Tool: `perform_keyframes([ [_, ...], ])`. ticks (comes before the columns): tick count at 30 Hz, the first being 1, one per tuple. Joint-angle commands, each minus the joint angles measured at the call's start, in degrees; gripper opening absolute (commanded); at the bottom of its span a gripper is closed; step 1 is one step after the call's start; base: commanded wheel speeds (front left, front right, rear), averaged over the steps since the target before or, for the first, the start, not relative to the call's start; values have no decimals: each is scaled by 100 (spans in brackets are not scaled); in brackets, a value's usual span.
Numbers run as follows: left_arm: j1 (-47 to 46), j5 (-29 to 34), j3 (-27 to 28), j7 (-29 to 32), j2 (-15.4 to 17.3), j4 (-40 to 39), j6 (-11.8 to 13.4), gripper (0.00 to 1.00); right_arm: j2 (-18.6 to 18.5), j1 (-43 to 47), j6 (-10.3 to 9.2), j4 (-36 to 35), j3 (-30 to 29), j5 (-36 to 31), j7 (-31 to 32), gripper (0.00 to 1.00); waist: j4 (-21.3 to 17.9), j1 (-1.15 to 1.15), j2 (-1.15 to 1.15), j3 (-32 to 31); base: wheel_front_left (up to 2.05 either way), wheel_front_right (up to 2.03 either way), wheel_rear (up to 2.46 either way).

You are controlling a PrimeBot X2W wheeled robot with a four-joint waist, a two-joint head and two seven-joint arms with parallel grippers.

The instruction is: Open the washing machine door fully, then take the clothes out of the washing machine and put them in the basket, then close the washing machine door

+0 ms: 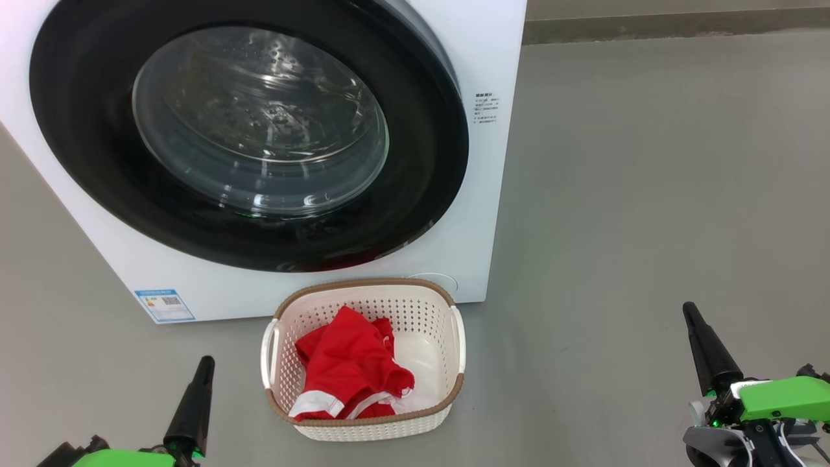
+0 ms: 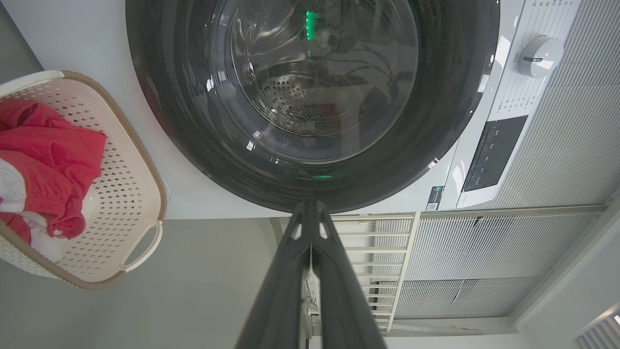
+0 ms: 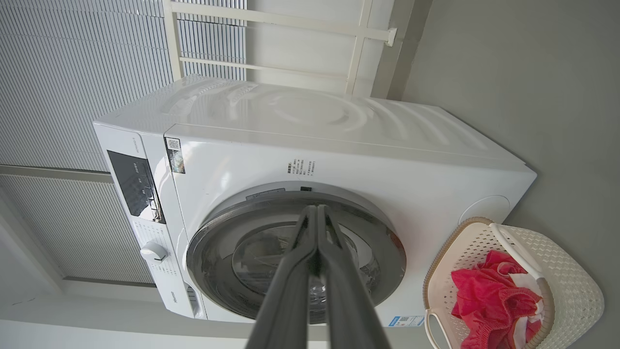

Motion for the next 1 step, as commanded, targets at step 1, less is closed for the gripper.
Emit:
perform_keyframes([
  [1, -226, -24, 202, 21, 59, -119, -41, 0, -39, -246, 3, -165, 88, -47, 29, 0, 0, 0, 0, 0, 0, 0, 0],
])
